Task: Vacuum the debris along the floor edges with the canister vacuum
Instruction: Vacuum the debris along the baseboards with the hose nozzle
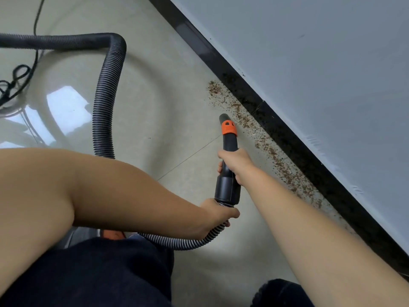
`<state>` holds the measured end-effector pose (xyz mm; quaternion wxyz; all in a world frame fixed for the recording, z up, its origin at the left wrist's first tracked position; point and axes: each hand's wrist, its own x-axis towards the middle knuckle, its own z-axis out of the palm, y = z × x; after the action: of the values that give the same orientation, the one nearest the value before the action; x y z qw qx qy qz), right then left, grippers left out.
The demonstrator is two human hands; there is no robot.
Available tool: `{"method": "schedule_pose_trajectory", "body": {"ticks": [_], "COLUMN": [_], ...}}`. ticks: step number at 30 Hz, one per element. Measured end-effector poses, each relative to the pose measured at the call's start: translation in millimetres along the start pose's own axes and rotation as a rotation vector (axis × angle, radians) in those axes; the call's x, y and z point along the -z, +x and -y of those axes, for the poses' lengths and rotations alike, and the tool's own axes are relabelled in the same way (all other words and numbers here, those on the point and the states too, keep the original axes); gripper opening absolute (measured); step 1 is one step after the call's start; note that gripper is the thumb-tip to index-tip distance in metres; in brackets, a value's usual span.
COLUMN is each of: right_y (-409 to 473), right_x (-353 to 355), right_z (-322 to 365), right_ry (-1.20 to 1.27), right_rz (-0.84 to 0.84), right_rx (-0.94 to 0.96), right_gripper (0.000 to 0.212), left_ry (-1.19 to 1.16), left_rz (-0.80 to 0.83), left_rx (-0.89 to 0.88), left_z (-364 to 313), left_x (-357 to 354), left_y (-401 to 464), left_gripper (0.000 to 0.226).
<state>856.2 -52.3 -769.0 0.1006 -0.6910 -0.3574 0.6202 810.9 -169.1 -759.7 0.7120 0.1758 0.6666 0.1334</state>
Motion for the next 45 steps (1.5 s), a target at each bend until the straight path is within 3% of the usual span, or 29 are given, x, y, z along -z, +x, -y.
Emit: {"method": "schedule_pose_trajectory", "body": {"ticks": [6,12,31,45], "right_y": [-6,-7,39,44], "right_x": [45,59,-16,-22], "right_z": [-20,-18,39,57], "right_ry": [0.07,0.074,-0.061,-0.104], "right_rz": [-0.069,-0.021,0.051,0.049], "right_rx": [-0.03,-0.041,0.063,0.061], "right_gripper": [0.01,0.007,0.009,0.007], "left_ry": [0.089,0.068,-0.11,-0.131], "left_rz": [0.085,0.077,-0.144,-0.173], "left_rx": [-0.008,-0.005,-0.035,-0.054], "left_z": [-5,-10,-31,-43], "left_x": [-31,-46,11,19], "left_y": [-3,-4,31,34], "left_gripper": [0.016,0.016,0.013,0.012]}}
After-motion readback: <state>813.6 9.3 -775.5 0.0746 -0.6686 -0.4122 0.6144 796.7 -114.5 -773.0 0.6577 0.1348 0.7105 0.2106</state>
